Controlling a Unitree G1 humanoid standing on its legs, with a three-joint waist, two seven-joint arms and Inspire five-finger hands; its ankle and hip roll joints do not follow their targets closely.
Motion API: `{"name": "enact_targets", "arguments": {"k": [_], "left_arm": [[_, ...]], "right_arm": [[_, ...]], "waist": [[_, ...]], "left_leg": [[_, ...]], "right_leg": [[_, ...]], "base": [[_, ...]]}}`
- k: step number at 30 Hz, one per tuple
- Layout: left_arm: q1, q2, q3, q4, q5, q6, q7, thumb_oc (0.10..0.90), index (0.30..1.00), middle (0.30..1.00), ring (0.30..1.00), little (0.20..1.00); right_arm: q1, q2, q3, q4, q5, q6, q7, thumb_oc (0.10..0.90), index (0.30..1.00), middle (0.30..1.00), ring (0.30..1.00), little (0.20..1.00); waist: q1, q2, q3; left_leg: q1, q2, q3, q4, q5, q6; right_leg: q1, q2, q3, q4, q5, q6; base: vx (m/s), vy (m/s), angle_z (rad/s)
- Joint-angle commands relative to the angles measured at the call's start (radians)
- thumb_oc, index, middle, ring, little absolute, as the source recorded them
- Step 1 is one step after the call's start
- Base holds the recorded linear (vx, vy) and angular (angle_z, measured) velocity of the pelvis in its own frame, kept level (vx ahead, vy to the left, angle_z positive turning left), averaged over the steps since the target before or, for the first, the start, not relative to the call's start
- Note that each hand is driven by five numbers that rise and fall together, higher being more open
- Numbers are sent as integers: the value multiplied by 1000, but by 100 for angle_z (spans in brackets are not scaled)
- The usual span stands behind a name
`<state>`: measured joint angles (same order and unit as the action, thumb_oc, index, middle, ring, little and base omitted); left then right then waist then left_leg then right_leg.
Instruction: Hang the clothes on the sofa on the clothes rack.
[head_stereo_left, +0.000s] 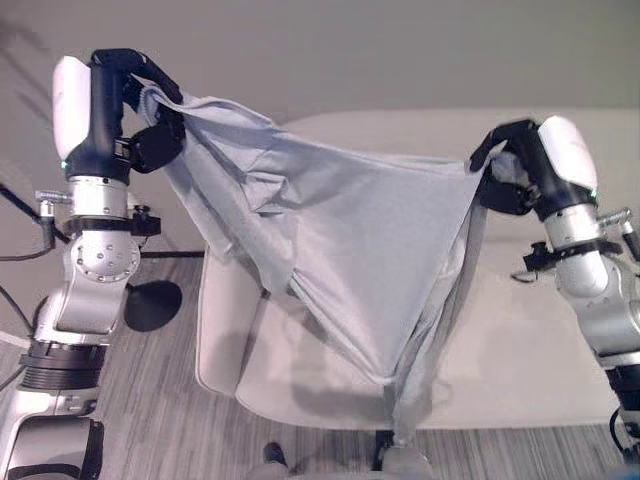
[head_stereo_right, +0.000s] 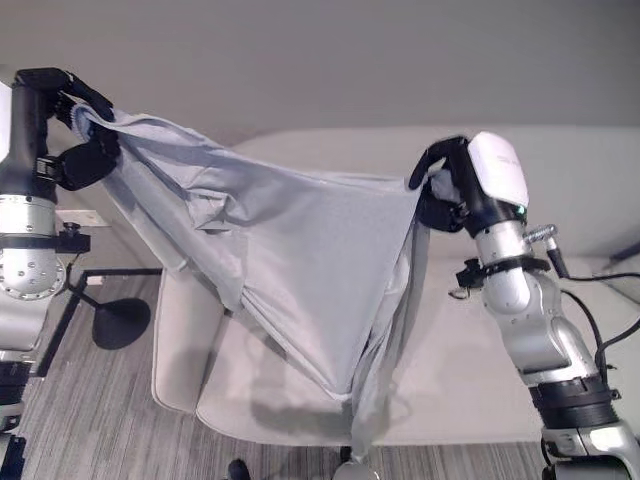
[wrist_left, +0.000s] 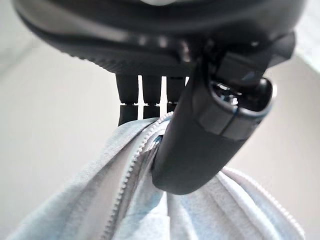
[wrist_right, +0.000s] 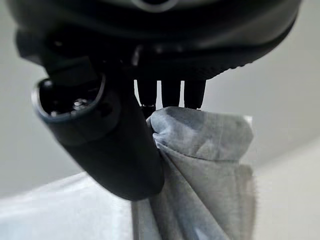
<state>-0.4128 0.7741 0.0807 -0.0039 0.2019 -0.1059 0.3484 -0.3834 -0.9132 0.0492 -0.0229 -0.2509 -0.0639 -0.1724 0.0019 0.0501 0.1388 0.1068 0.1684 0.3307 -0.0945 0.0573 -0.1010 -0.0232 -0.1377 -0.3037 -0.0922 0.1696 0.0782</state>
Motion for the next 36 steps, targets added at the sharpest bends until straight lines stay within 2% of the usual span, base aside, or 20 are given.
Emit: {"name": "enact_targets", "arguments": {"k": [1,5,7,10,11,14,15,16,17,19,21,22,23,24,25,26,29,31,34,36], "left_arm": [[-83,136,105,6,43,-25,132,400,300,300,300,300],[-159,208,104,30,29,-16,176,400,300,300,300,300],[-247,258,63,61,8,-21,202,400,300,300,300,300],[-318,292,17,92,-12,-28,222,400,300,300,300,300],[-354,317,-8,104,-19,-24,228,400,300,300,300,300],[-456,349,-84,119,-28,-20,224,400,300,300,300,300],[-522,363,-142,139,-34,-23,223,400,300,300,300,300],[-600,394,-218,179,-51,-25,218,400,300,300,300,300],[-635,409,-252,181,-50,-12,222,400,300,300,300,300],[-669,417,-282,191,-47,-14,210,400,300,300,300,300],[-726,406,-339,216,-47,-15,210,400,300,300,300,300],[-767,395,-389,241,-52,-11,199,400,300,300,300,300],[-770,395,-389,243,-53,-12,199,400,300,300,300,300],[-772,391,-400,258,-54,-7,192,400,300,300,300,300],[-711,377,-371,275,-56,-3,181,400,300,300,300,300],[-704,376,-364,274,-55,-4,181,400,300,300,300,300],[-638,347,-295,270,-60,-1,188,400,300,300,300,300],[-637,317,-292,279,-83,-14,190,400,300,300,300,300],[-623,294,-272,260,-95,-18,192,400,300,300,300,300],[-616,285,-267,248,-89,-23,194,400,300,300,300,300]], "right_arm": [[-191,-69,5,-18,73,-52,-102,400,300,300,300,300],[-346,-119,58,23,99,-50,-128,400,300,300,300,300],[-408,-151,94,45,109,-48,-150,400,300,300,300,300],[-436,-188,114,50,113,-44,-154,400,300,300,300,300],[-456,-205,113,53,112,-40,-159,400,300,300,300,300],[-490,-247,104,51,98,-30,-170,400,300,300,300,300],[-509,-260,110,63,91,-21,-179,400,300,300,300,300],[-551,-270,135,93,83,-4,-191,400,300,300,300,300],[-606,-275,163,103,83,2,-201,400,300,300,300,300],[-654,-280,195,127,89,3,-206,400,300,300,300,300],[-751,-287,278,173,107,-4,-209,400,300,300,300,300],[-830,-296,341,228,142,-15,-210,400,300,300,300,300],[-839,-296,349,232,143,-16,-211,400,300,300,300,300],[-869,-302,373,251,166,-19,-208,400,300,300,300,300],[-928,-329,439,310,189,-29,-197,400,300,300,300,300],[-936,-328,448,313,190,-30,-197,400,300,300,300,300],[-973,-324,465,360,227,-28,-197,400,300,300,300,300],[-1023,-343,503,399,258,-42,-199,400,300,300,300,300],[-1027,-350,507,393,272,-36,-191,400,300,300,300,300],[-994,-357,503,400,268,-31,-185,400,300,300,300,300]], "waist": [[25,-63,-132],[50,-77,-124],[44,-90,-121],[34,-79,-133],[33,-69,-135],[16,-61,-156],[17,-77,-160],[22,-100,-155],[33,-88,-142],[27,-84,-128],[23,-89,-112],[25,-82,-105],[24,-81,-104],[25,-87,-103],[24,-131,-111],[23,-128,-111],[31,-161,-126],[44,-185,-104],[41,-189,-89],[40,-196,-103]], "left_leg": [[38,13,-50,30,-48,-37],[4,39,-81,79,-68,-53],[3,114,-66,114,-58,-68],[17,164,-60,124,-36,-84],[4,168,-93,135,-18,-92],[12,117,-118,62,-100,-86],[18,65,-119,19,-115,-70],[15,-8,-108,7,-158,-43],[13,-30,-103,7,-181,-23],[8,-44,-100,7,-179,-13],[-3,-75,-102,7,-154,10],[-12,-85,-112,7,-141,23],[-13,-84,-112,7,-140,22],[-17,-90,-118,7,-134,26],[-29,-127,-124,7,-132,30],[-27,-126,-124,7,-132,28],[-43,-151,-139,7,-137,29],[-70,-151,-111,65,-113,17],[-119,-102,-85,145,-138,-2],[-122,15,-109,109,-106,-29]], "right_leg": [[132,-11,-20,5,-164,47],[145,-32,-61,5,-157,55],[148,-76,-106,5,-138,73],[147,-111,-138,5,-125,97],[151,-116,-144,6,-118,103],[148,-201,-166,12,-37,147],[136,-250,-170,14,22,169],[90,-340,-178,57,192,184],[65,-348,-196,91,184,184],[40,-332,-175,145,140,180],[11,-276,-128,225,65,151],[2,-178,-118,292,-67,106],[0,-179,-118,295,-69,105],[-2,-124,-115,319,-132,85],[-12,14,-61,290,-221,48],[-6,17,-62,282,-219,47],[67,61,-12,100,-193,41],[102,52,-32,32,-174,41],[119,37,-55,6,-162,52],[124,-5,-45,5,-172,71]], "base": [[-58,13,18],[-103,108,35],[-100,291,73],[-47,337,56],[13,441,35],[33,541,60],[-54,761,76],[-97,892,48],[-132,863,46],[-109,416,9],[-135,347,11],[-84,288,38],[-97,256,23],[-56,198,34],[-50,195,24],[-32,134,30],[40,14,8],[15,86,-11],[25,143,31],[164,324,21]]}}
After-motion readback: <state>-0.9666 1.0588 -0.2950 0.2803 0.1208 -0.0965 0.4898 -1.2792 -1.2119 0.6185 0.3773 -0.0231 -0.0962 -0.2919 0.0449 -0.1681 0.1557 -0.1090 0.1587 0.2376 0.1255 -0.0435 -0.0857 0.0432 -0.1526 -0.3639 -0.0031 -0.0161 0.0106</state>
